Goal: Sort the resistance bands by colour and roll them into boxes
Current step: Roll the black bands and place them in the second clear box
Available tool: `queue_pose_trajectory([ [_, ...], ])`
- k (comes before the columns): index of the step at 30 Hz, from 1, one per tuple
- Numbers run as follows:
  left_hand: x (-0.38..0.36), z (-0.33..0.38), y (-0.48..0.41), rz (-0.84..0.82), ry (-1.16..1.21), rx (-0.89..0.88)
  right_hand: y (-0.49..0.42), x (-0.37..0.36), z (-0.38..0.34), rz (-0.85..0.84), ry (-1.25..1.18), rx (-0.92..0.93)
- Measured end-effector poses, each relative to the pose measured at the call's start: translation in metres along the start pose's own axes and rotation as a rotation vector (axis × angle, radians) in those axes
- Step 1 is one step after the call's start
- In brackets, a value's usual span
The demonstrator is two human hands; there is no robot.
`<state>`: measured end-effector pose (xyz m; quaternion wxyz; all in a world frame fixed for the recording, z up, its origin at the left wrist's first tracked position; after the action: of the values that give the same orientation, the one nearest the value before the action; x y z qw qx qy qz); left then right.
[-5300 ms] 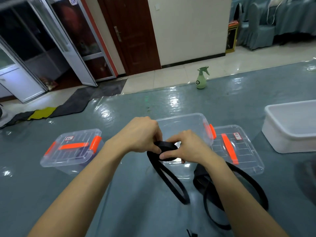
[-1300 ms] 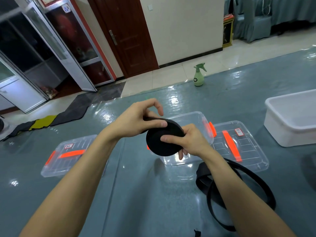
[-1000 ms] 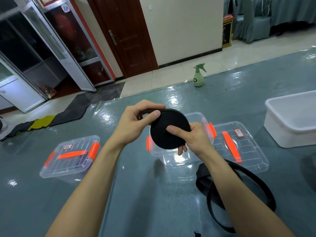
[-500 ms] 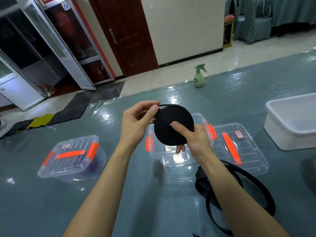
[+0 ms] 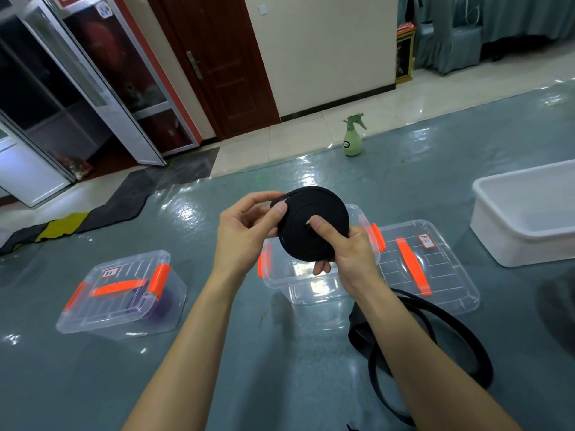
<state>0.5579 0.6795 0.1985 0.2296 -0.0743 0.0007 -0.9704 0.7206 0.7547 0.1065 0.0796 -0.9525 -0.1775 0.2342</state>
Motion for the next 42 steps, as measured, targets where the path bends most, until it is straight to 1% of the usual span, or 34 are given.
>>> queue_pose_trajectory([
  [4, -0.004, -0.003, 0.001, -0.050, 0.001, 0.045, 0.000, 0.003, 0.007, 0.021, -0.049, -0.016],
  [9, 0.000, 0.000, -0.004, -0.073, -0.046, 0.077, 0.002, -0.002, 0.017, 0.000, -0.112, -0.053],
  [12, 0.006, 0.001, -0.007, -0.071, -0.078, 0.074, 0.002, -0.006, 0.021, -0.103, -0.118, -0.098],
  [14, 0.012, 0.001, -0.009, -0.067, -0.122, 0.069, 0.002, -0.004, 0.021, -0.199, -0.019, -0.113],
  [15, 0.015, 0.001, -0.009, -0.063, -0.153, 0.065, 0.001, -0.001, 0.021, -0.222, 0.072, -0.100],
  [17, 0.021, 0.001, -0.010, -0.059, -0.221, 0.053, -0.004, 0.010, 0.017, -0.178, 0.189, -0.035],
  [19, 0.023, 0.001, -0.011, -0.067, -0.316, 0.031, -0.011, 0.019, 0.009, -0.099, 0.166, 0.063],
  [21, 0.023, 0.003, -0.012, -0.090, -0.397, 0.013, -0.017, 0.020, 0.002, -0.078, 0.156, 0.116],
  [25, 0.021, 0.007, -0.012, -0.124, -0.441, -0.004, -0.023, 0.014, -0.001, -0.092, 0.151, 0.131],
  [29, 0.020, 0.007, -0.013, -0.130, -0.474, -0.022, -0.022, 0.010, -0.003, -0.101, 0.216, 0.156],
  [35, 0.023, 0.001, -0.019, -0.126, -0.410, -0.003, -0.017, 0.014, 0.005, -0.120, 0.181, 0.090],
  [39, 0.025, -0.012, -0.025, -0.145, -0.297, 0.053, -0.017, 0.014, 0.010, -0.134, 0.119, 0.034],
  [40, 0.027, -0.015, -0.027, -0.140, -0.263, 0.068, -0.016, 0.014, 0.013, -0.165, 0.151, 0.017],
  [41, 0.029, -0.019, -0.029, -0.129, -0.224, 0.083, -0.013, 0.015, 0.016, -0.204, 0.263, 0.022],
  [42, 0.030, -0.023, -0.031, -0.112, -0.183, 0.100, -0.010, 0.017, 0.016, -0.242, 0.439, 0.057],
])
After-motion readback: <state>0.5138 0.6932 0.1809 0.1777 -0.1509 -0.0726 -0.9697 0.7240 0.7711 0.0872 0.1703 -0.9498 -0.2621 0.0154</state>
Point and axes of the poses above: each hand's wrist, its own y-axis away from the middle knuckle, its own x-axis out of the back of the hand, z = x × y, the point moved 6 cm from there along -y, towards the middle knuckle, and after that the axes turned 14 degrees about x, right-handed, at the moved point
